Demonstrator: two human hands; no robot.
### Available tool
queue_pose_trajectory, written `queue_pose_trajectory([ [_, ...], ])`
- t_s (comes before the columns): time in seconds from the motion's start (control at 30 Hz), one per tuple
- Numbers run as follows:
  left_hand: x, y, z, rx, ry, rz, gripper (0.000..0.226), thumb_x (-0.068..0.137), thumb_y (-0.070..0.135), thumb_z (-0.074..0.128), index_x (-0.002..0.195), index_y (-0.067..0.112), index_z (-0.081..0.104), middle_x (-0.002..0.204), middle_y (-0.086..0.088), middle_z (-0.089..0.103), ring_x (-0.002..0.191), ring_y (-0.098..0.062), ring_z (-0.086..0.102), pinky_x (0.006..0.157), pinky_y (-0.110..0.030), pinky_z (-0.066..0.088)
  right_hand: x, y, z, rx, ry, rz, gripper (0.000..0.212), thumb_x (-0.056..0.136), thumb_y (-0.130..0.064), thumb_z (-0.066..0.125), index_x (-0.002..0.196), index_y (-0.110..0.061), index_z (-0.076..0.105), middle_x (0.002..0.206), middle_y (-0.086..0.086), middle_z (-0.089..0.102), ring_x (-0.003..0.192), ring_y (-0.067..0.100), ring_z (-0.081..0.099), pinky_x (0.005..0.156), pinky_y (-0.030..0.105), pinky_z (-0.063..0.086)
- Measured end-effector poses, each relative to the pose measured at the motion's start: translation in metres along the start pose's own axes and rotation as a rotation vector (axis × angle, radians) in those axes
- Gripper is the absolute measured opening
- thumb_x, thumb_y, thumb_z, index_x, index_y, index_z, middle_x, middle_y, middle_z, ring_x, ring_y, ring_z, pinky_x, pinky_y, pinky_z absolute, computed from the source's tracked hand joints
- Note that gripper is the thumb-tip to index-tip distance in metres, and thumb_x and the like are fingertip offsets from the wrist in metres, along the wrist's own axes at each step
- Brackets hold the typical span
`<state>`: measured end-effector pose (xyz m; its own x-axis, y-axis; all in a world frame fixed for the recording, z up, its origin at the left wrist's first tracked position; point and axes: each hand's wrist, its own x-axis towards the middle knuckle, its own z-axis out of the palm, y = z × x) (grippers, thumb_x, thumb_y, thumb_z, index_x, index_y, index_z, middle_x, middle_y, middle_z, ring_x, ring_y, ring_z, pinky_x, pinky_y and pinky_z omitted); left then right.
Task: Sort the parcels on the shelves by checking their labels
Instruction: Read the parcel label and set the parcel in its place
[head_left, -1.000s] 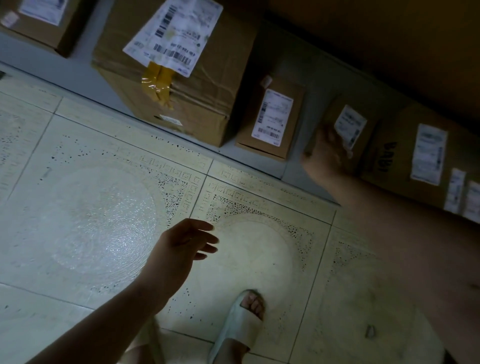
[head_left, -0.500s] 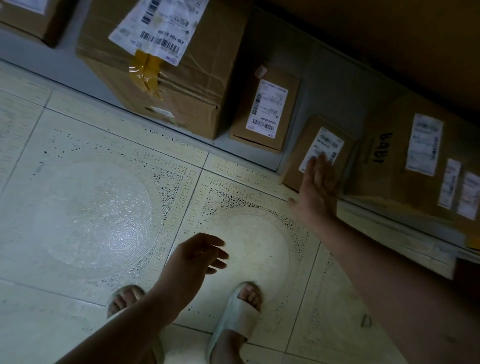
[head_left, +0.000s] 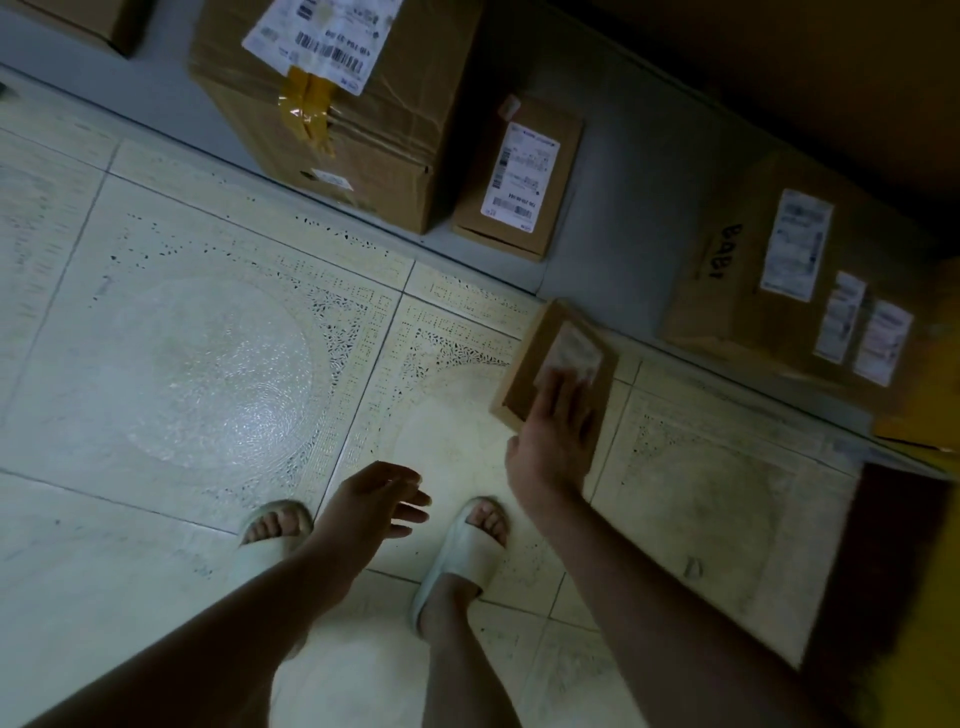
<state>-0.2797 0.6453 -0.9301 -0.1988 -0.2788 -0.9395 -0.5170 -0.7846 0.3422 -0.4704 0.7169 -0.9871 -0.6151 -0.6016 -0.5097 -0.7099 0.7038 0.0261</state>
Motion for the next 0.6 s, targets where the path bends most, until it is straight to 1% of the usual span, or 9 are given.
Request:
queue_pose_trajectory([
  [0.07,-0.024,0.008,0.000,-0.052,-0.075,-0.018,0.017,0.099,0.022,0.059,0.112,0.012,0.064,0.110,-0.014,0.075,0.094,-0.024,0.074,0.085,-0.039,0.056,-0.052,-0.012,-0.005,0.134,0.013,-0.055,0.105,0.084,-0.025,0.073,0.160,-0.009,0.003,0.166,0.019,0.014,0.153,0.039,0.017,0.123,0.057,0.019],
  [0.13,-0.047,0.018,-0.005,-0.077,-0.163,-0.021,0.047,0.083,0.044,0.076,0.119,0.017,0.063,0.113,-0.010,0.076,0.103,-0.025,0.074,0.093,-0.043,0.058,-0.102,-0.029,-0.012,0.234,0.002,-0.142,0.111,0.082,-0.024,0.076,0.160,-0.014,-0.002,0.168,0.015,0.011,0.154,0.035,0.012,0.122,0.057,0.021],
  [0.17,-0.058,0.022,-0.009,-0.070,-0.191,-0.019,0.058,0.075,0.048,0.083,0.121,0.017,0.063,0.112,-0.011,0.076,0.104,-0.026,0.074,0.094,-0.044,0.058,-0.124,-0.037,-0.017,0.251,-0.013,-0.214,0.112,0.082,-0.026,0.076,0.161,-0.016,-0.003,0.168,0.012,0.008,0.154,0.034,0.010,0.122,0.057,0.023],
  [0.23,-0.080,0.029,-0.019,-0.065,-0.210,0.033,0.050,0.082,0.031,0.082,0.123,0.009,0.063,0.113,-0.018,0.075,0.102,-0.031,0.075,0.092,-0.045,0.060,-0.156,-0.045,-0.036,0.256,-0.048,-0.365,0.114,0.082,-0.030,0.076,0.161,-0.022,-0.007,0.170,0.004,0.000,0.155,0.030,0.007,0.121,0.055,0.026],
  [0.3,-0.101,0.036,-0.034,-0.045,-0.166,0.092,0.033,0.092,0.006,0.070,0.124,0.004,0.064,0.116,-0.020,0.074,0.102,-0.033,0.075,0.091,-0.046,0.061,-0.167,-0.045,-0.064,0.346,-0.125,-0.377,0.116,0.085,-0.033,0.074,0.157,-0.034,-0.018,0.168,-0.008,-0.013,0.156,0.026,0.001,0.123,0.051,0.021],
  [0.37,-0.125,0.044,-0.055,-0.033,-0.132,0.127,0.031,0.094,-0.002,0.063,0.124,0.009,0.066,0.115,-0.013,0.076,0.102,-0.027,0.075,0.085,-0.038,0.062,-0.170,-0.047,-0.099,0.415,-0.192,-0.341,0.117,0.085,-0.049,0.069,0.154,-0.039,-0.024,0.167,-0.012,-0.020,0.156,0.025,-0.005,0.124,0.054,0.016],
  [0.43,-0.155,0.057,-0.079,-0.042,-0.131,0.153,0.034,0.095,-0.002,0.060,0.126,0.012,0.066,0.116,-0.009,0.076,0.107,-0.026,0.073,0.085,-0.034,0.062,-0.171,-0.052,-0.138,0.472,-0.240,-0.322,0.122,0.079,-0.057,0.073,0.155,-0.039,-0.022,0.167,-0.011,-0.020,0.156,0.023,0.001,0.124,0.054,0.019],
  [0.5,-0.186,0.071,-0.104,-0.086,-0.137,0.174,0.038,0.095,-0.002,0.058,0.129,0.011,0.064,0.122,-0.009,0.074,0.115,-0.030,0.069,0.099,-0.044,0.056,-0.177,-0.062,-0.185,0.631,-0.371,-0.253,0.128,0.076,-0.052,0.080,0.155,-0.039,-0.019,0.169,-0.012,-0.009,0.154,0.018,0.015,0.123,0.046,0.026],
  [0.6,-0.250,0.094,-0.140,-0.103,-0.187,0.243,0.040,0.094,-0.003,0.055,0.132,0.008,0.062,0.128,-0.011,0.071,0.121,-0.032,0.066,0.105,-0.050,0.051,-0.206,-0.084,-0.254,0.794,-0.498,-0.253,0.128,0.075,-0.043,0.085,0.156,-0.043,-0.014,0.158,-0.016,0.034,0.130,0.009,0.052,0.110,0.034,0.044],
])
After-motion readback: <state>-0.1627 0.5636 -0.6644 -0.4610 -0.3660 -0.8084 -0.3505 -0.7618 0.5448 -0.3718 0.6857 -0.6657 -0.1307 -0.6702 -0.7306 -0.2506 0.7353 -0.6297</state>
